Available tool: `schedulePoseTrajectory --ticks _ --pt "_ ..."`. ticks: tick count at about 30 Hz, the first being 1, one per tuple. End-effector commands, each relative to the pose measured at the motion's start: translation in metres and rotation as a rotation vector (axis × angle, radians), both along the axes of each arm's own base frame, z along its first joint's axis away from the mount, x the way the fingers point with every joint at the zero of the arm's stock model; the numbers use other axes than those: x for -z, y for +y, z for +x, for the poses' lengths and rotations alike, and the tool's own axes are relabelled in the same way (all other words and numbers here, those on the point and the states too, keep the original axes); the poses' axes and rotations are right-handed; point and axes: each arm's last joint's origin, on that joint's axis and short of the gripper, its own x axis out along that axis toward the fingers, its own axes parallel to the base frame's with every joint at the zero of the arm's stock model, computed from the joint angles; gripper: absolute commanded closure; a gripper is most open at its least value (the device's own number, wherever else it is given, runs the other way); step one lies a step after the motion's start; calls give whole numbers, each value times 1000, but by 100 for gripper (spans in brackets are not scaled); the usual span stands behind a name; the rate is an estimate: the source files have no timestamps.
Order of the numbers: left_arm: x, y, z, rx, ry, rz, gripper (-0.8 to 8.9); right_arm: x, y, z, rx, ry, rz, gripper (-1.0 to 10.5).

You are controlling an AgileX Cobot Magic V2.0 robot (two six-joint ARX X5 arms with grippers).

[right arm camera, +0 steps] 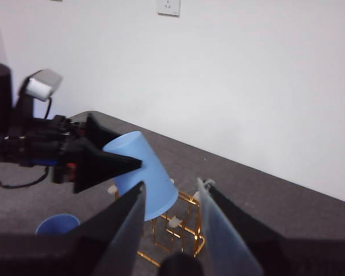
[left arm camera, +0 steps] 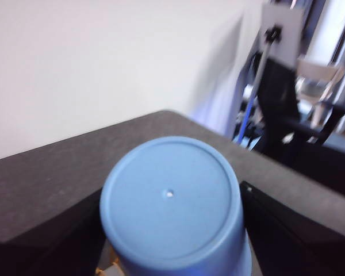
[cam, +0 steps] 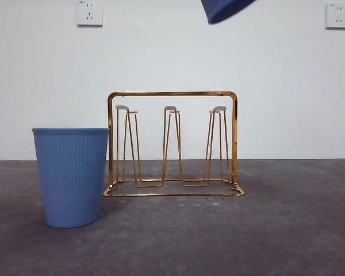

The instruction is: Pick up cup 1,put cup 1 in the cup rack,pick up cup 2,put cup 2 in the cup rack

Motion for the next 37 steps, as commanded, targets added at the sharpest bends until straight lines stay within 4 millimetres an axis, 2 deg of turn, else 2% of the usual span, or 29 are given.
schedulePoseTrajectory --ticks 1,8,17,37 --pt "-2 -12 9 3 -35 81 820 2 -1 -1 9 8 -13 784" --pt "10 -35 35 -45 -8 175 820 6 -2 -1 41 37 -46 784" --pt "46 -45 64 -90 59 250 820 7 -3 0 64 31 -64 784" --pt "90 -56 86 -147 144 339 820 7 -3 0 64 34 -69 785"
